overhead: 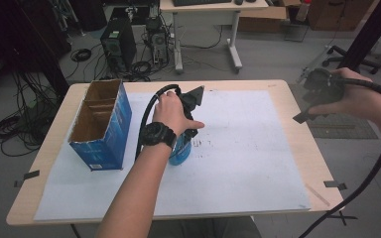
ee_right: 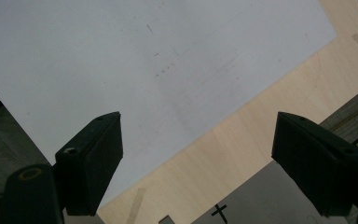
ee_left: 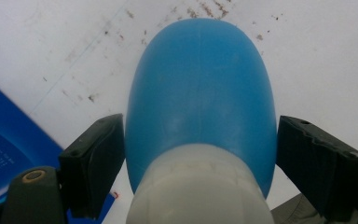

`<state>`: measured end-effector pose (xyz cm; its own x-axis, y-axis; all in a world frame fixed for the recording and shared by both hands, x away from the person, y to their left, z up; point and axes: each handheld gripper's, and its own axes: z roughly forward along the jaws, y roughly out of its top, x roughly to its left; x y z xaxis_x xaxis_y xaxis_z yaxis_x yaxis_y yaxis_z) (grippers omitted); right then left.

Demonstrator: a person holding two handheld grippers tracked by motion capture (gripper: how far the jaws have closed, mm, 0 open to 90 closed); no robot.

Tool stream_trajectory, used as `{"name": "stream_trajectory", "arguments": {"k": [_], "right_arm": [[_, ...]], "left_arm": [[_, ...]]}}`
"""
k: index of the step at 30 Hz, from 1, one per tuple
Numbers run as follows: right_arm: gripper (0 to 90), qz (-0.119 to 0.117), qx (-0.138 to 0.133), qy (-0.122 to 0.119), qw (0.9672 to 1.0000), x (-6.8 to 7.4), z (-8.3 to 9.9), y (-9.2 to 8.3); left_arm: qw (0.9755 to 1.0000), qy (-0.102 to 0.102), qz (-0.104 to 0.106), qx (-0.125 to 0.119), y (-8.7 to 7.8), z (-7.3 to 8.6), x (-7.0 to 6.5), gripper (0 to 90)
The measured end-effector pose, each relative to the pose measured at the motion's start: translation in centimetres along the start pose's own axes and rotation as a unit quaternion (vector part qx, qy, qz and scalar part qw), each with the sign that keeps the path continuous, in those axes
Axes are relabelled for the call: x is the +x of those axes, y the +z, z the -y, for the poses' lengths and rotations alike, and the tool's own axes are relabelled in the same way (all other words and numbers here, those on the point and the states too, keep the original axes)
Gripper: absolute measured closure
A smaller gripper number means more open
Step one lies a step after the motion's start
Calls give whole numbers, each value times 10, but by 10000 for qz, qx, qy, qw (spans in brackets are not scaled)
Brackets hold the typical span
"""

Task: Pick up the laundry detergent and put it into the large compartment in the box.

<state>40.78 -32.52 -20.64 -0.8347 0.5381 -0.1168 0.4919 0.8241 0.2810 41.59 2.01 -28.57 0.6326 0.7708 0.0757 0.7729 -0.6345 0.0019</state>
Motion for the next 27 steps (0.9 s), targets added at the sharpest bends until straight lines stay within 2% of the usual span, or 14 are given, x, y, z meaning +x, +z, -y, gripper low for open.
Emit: {"name": "stream_trajectory", "arguments": {"k": [5, 18, 27], "right_arm": [[163, -6, 7, 3, 10000, 0, 1, 1], [162, -12, 18, -1, 10000, 0, 0, 2], [162, -15, 17, 0, 10000, 0, 0, 2]], "left_arm": [[10000, 7, -43, 30, 1, -1, 0, 245], [10000, -28, -34, -5, 4, -1, 1, 349], [10000, -57, -31, -6, 4, -1, 2, 370]]}}
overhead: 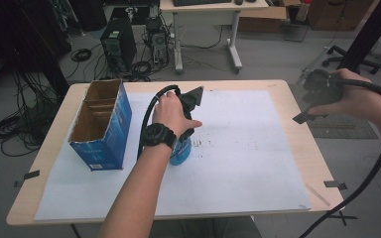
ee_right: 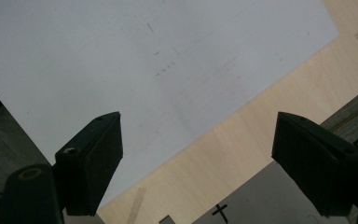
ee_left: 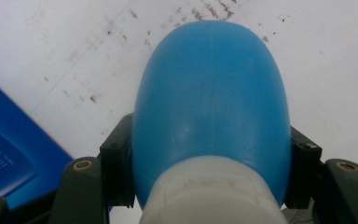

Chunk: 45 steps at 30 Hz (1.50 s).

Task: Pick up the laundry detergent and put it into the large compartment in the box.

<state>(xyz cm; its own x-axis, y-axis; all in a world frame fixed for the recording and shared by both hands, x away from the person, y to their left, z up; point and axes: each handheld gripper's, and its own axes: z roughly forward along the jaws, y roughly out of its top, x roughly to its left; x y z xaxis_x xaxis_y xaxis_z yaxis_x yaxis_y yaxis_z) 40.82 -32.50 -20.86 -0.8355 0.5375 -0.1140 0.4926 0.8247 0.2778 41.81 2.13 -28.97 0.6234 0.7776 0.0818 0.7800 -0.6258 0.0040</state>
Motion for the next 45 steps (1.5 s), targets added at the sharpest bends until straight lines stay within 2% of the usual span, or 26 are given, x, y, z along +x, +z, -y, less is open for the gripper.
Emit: {"name": "stream_trajectory", "arguments": {"k": [14, 22, 30, 45], "right_arm": [[162, -3, -14, 2, 10000, 0, 1, -1], [163, 0, -2, 15, 10000, -1, 2, -1], [164, 3, -9, -2, 10000, 1, 2, -3], [164, 29, 3, 10, 10000, 2, -1, -7]], "left_arm": [[10000, -3, -11, -21, -1, 0, 0, 376], [10000, -18, 28, 60, -3, 1, 2, 378], [10000, -67, 41, 55, -17, 5, 4, 378], [9997, -207, 121, -84, -55, 18, 15, 378]]}}
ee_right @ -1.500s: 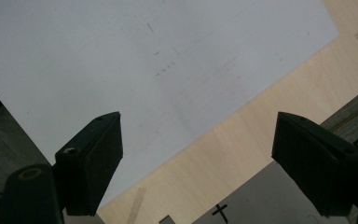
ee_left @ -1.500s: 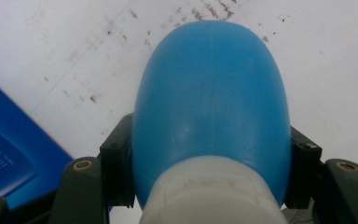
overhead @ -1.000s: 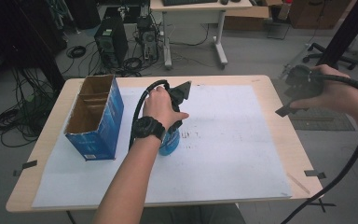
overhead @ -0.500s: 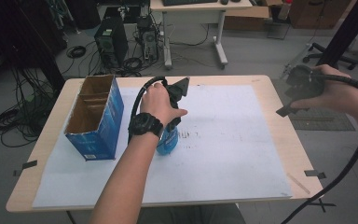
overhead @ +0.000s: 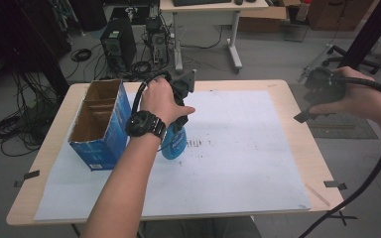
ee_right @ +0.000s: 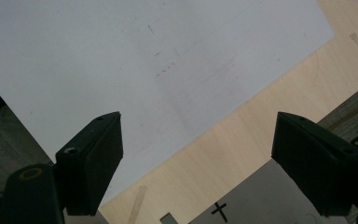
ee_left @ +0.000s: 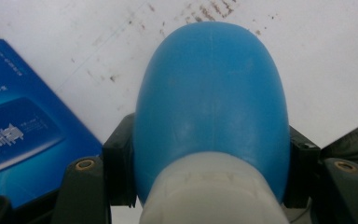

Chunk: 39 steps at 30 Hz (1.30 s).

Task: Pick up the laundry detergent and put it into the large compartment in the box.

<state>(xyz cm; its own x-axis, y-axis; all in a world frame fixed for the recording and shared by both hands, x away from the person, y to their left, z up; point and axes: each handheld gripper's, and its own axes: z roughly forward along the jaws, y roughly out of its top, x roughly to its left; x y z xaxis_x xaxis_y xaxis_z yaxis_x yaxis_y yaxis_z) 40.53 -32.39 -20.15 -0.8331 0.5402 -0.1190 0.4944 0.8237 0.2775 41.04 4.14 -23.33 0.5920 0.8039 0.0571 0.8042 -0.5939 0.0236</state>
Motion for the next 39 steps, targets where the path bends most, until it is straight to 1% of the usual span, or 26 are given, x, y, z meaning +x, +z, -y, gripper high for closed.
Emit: {"name": "stream_trajectory", "arguments": {"k": [4, 5, 6, 7, 8, 16, 20, 22, 28, 29, 32, 33, 35, 39], "right_arm": [[164, -5, 6, 9, 10000, 0, -1, 1], [164, -5, 6, 9, 10000, 0, -1, 1], [164, 6, 13, -1, 10000, 0, -1, 0], [164, 6, 13, -1, 10000, 0, -1, 0], [164, 0, 9, 4, 10000, -1, -2, 0], [166, 2, 15, 1, 10000, -2, -3, 0], [164, -1, 8, 10, 10000, -3, -4, -1], [164, 8, 5, 7, 10000, -3, -4, -1], [165, 9, 19, 4, 10000, -3, -4, -1], [165, 11, 6, 2, 10000, -3, -4, -2], [165, 18, 4, -5, 10000, -3, -4, -2], [165, 18, 4, -5, 10000, -3, -4, -2], [165, 13, 5, -4, 10000, -2, -4, -2], [165, 17, 14, -11, 10000, -2, -5, -3]], "left_arm": [[10000, -36, 4, 0, -10, 2, 3, 378], [10000, -36, 4, 0, -10, 2, 3, 378], [10000, -49, -6, -22, -15, 3, 4, 378], [10000, -49, -6, -22, -15, 3, 4, 378], [10000, -62, -5, -16, -19, 4, 5, 378], [9999, -134, 14, -100, -38, 5, 12, 378], [9997, -186, 11, -139, -49, 7, 17, 378], [9995, -249, 14, -179, -54, 8, 19, 378], [9993, -321, -24, -181, -67, 11, 25, 378], [9993, -321, -24, -181, -67, 11, 25, 378], [9989, -425, 9, -194, -74, 13, 28, 379], [9989, -425, 9, -194, -74, 13, 28, 379], [9984, -516, 19, -226, -78, 15, 30, 379], [9977, -627, -12, -250, -84, 17, 34, 379]]}}
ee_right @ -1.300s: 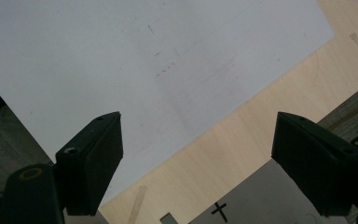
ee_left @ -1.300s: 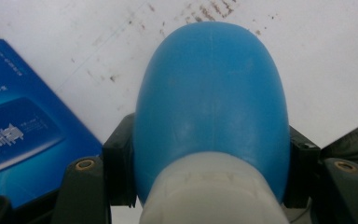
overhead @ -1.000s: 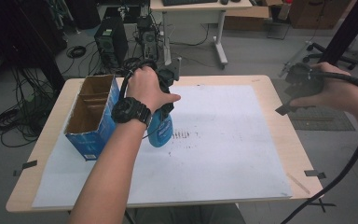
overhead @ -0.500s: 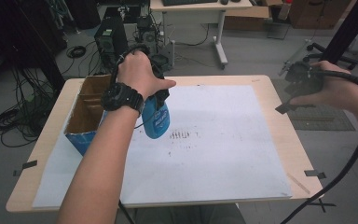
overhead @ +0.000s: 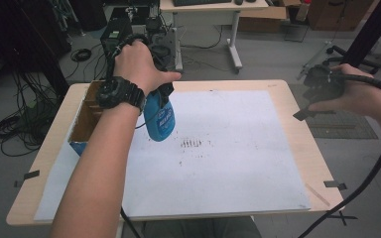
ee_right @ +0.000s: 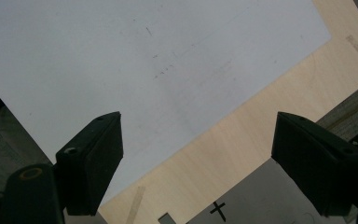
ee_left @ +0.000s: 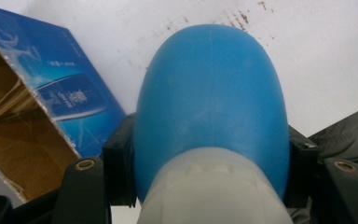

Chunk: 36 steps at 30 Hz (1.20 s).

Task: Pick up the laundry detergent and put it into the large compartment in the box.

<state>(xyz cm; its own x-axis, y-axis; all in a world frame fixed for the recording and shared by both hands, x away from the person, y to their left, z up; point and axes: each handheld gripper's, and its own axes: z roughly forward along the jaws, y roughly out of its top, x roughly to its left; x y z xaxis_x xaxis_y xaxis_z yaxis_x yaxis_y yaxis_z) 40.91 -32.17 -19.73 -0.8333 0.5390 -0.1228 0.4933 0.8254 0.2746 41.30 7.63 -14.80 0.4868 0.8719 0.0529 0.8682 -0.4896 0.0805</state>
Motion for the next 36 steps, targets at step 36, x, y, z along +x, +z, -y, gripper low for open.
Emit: {"name": "stream_trajectory", "arguments": {"k": [36], "right_arm": [[168, 24, 52, -17, 10000, 1, -8, -2]], "left_arm": [[9895, -1422, -158, -204, -40, 33, 70, 379]]}}
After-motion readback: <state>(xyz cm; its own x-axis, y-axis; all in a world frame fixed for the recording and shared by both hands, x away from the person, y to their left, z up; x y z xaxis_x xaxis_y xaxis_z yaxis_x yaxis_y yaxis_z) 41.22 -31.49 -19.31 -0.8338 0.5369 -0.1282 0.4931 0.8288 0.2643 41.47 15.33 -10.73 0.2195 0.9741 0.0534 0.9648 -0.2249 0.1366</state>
